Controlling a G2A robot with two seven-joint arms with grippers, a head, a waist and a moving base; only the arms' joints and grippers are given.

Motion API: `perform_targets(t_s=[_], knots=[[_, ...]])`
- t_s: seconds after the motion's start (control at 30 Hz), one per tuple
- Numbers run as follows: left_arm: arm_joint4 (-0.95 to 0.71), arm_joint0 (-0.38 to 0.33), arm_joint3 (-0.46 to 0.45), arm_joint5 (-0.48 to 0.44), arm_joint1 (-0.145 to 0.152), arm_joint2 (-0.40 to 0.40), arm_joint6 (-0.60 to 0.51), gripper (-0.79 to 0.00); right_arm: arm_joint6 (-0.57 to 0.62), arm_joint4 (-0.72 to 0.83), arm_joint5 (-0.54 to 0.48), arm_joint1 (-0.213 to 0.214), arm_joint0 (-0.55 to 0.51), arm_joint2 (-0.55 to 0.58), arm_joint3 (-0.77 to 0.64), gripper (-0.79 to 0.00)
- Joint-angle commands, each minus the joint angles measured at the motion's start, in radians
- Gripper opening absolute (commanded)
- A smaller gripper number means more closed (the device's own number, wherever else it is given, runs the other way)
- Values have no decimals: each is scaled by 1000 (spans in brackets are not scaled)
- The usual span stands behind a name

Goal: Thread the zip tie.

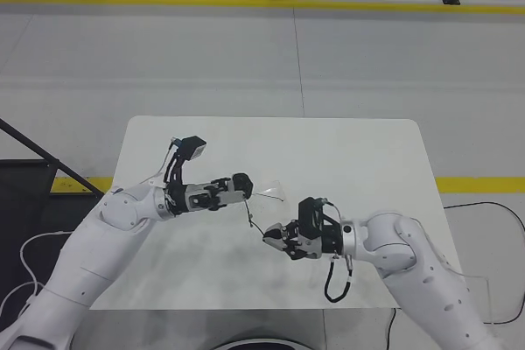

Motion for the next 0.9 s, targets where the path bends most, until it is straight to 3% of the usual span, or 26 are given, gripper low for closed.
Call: perform_targets(t_s=[0.0, 0.1, 0.43, 0.6, 0.7, 0.73, 0.87], knots=[[-3, -3, 0, 0, 1, 5, 0, -453, -1, 4, 0, 0, 2, -1, 3, -785], [-6, -6, 2, -1, 3, 10, 1, -499, -4, 12, 2, 1, 5, -2, 9, -785], [-14, -11, 7, -8, 8, 20, 8, -489, -9, 39, 11, 5, 7, 0, 16, -785], [-15, -13, 7, -11, 10, 24, 11, -520, 0, 46, 18, 6, 10, -4, 17, -785], [-13, -14, 7, -15, 12, 25, 15, -745, 5, 50, 19, 6, 13, -7, 18, -785], [-13, -14, 7, -16, 12, 26, 16, -785, 6, 51, 20, 7, 14, -8, 18, -785], [-14, -15, 5, -19, 14, 28, 19, -785, 7, 57, 24, 7, 17, -9, 19, -785]])
